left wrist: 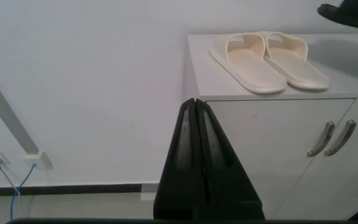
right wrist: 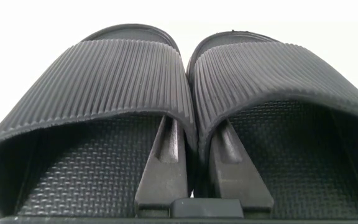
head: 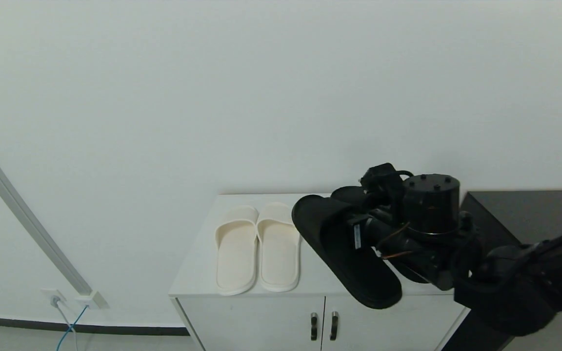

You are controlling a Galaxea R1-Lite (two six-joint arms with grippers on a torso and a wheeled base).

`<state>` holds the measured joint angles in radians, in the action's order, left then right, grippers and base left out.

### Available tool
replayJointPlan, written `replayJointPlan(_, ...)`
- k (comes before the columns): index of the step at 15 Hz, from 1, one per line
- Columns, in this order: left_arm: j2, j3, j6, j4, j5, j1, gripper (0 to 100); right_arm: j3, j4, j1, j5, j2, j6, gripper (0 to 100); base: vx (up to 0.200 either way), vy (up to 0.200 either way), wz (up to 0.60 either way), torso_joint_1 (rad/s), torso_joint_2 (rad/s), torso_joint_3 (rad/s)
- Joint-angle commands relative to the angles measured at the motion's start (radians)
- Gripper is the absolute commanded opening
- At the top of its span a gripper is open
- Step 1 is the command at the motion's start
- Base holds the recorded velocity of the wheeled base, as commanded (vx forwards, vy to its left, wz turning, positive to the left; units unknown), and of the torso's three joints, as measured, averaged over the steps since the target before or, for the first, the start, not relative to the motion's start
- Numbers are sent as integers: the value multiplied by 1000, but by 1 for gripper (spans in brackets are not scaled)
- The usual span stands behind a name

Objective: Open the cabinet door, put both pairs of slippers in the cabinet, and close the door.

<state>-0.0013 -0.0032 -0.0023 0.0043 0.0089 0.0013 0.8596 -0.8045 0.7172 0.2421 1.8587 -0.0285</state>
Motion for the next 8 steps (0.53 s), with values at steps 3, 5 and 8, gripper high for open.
replayJointPlan(3, 1, 0, -1, 0, 0, 0, 0, -145, 74, -5, -244, -262, 56, 0, 0, 0, 0, 0, 0, 0)
replayJointPlan(5, 1, 0, 1, 0, 0, 0, 0, -175, 90, -28, -326, -289, 128, 0, 0, 0, 0, 0, 0, 0)
replayJointPlan(8, 1, 0, 1, 0, 0, 0, 0, -203, 88, -42, -391, -309, 190, 0, 0, 0, 0, 0, 0, 0)
